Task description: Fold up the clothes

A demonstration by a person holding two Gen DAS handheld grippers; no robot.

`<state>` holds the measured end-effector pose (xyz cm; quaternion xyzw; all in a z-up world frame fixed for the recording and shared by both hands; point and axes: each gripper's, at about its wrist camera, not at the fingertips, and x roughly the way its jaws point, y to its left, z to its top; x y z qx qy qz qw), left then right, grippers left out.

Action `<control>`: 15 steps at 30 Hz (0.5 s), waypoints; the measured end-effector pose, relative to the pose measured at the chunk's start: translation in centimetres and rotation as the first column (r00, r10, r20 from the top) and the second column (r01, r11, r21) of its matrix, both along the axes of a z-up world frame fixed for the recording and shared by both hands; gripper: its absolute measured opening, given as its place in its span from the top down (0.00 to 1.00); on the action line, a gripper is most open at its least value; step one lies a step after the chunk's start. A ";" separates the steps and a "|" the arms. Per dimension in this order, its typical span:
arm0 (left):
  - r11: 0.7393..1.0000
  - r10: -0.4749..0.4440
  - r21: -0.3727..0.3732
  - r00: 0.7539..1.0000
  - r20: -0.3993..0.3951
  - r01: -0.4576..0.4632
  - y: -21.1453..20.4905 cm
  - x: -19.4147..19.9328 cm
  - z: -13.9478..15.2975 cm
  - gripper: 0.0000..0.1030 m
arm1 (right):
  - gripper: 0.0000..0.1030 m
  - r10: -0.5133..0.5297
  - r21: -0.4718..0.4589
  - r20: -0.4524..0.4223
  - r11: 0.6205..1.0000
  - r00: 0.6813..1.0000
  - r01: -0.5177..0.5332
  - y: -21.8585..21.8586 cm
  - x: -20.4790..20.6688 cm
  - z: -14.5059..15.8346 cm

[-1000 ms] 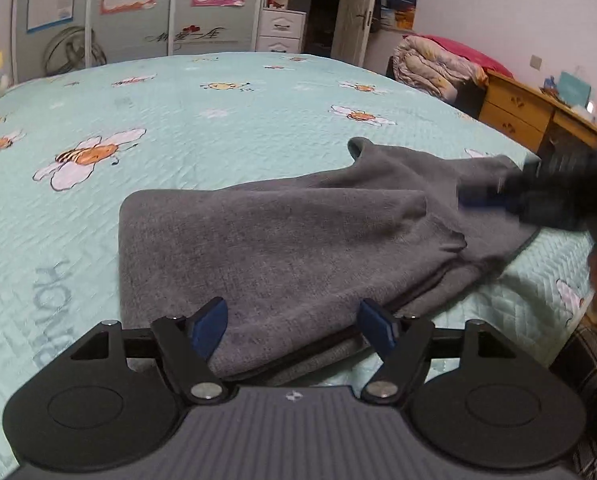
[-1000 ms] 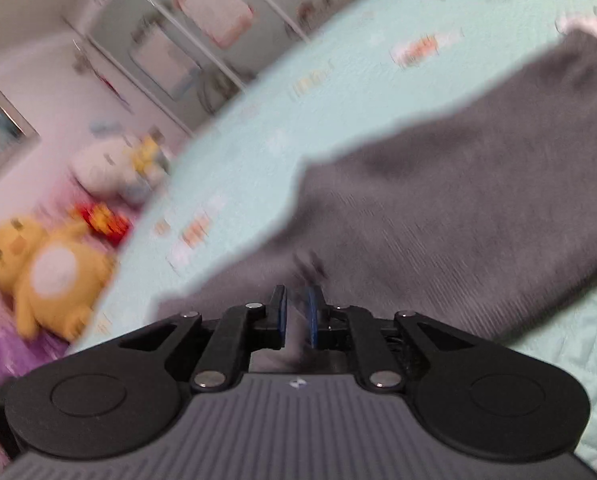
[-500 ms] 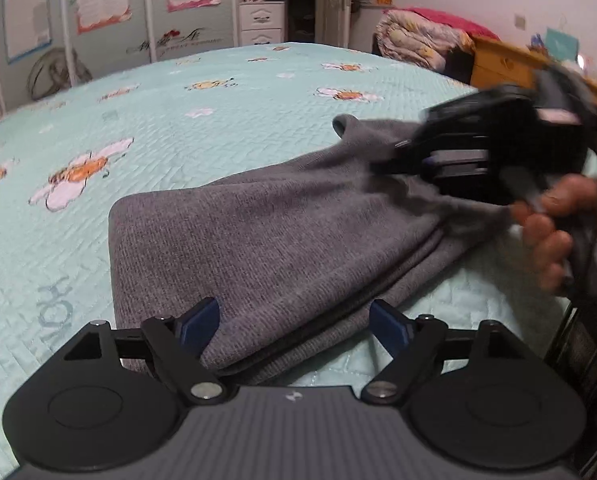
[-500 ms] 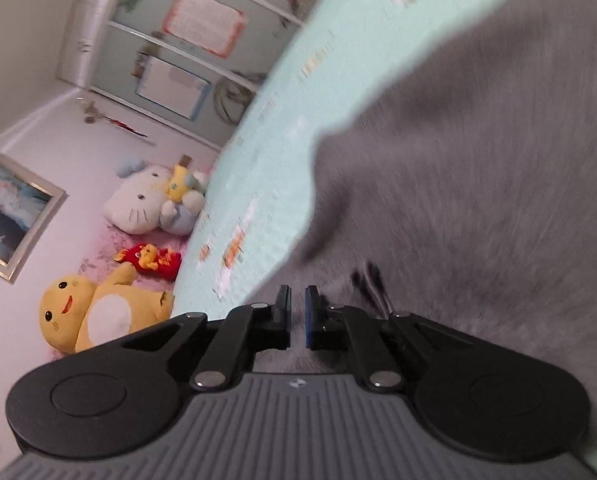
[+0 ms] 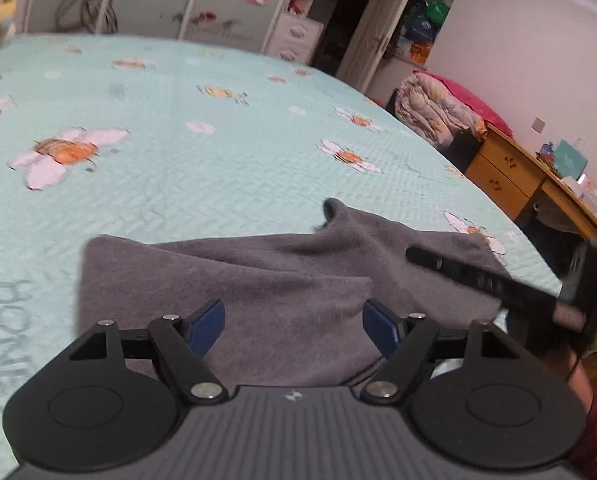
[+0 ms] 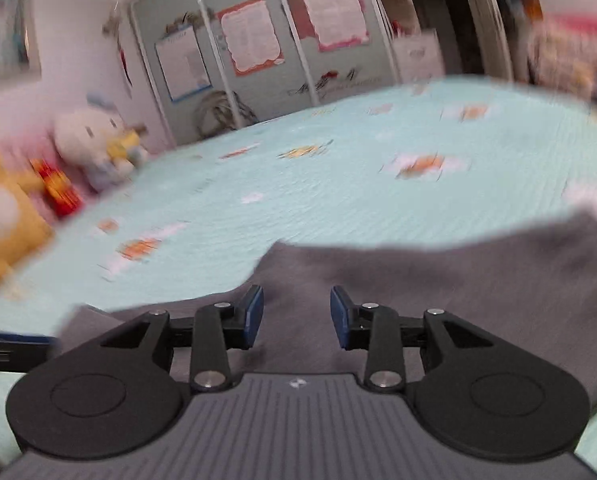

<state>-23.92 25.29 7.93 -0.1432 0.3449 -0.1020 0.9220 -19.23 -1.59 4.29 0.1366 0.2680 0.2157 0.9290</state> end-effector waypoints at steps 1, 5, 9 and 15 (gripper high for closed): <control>1.000 -0.015 -0.003 1.000 -0.020 0.014 -0.4 0.7 -0.5 0.24 | 0.64 0.002 0.043 -0.028 0.999 1.000 -0.001 -0.5 -0.2 -0.5; 1.000 -0.017 0.015 0.995 -0.097 0.018 -1.7 2.8 -3.8 0.26 | 0.64 0.004 0.139 -0.127 0.990 0.992 0.014 -2.2 -0.7 -2.9; 0.989 -0.044 0.137 0.998 -0.051 0.050 -3.6 2.5 -4.3 0.23 | 0.64 0.014 0.223 -0.176 0.975 0.984 0.026 -3.8 -1.5 -4.5; 0.999 -0.048 0.024 0.998 -0.029 0.049 -3.5 2.1 -2.0 0.30 | 0.63 0.003 0.171 -0.053 0.985 0.999 0.006 -3.5 -2.8 -1.4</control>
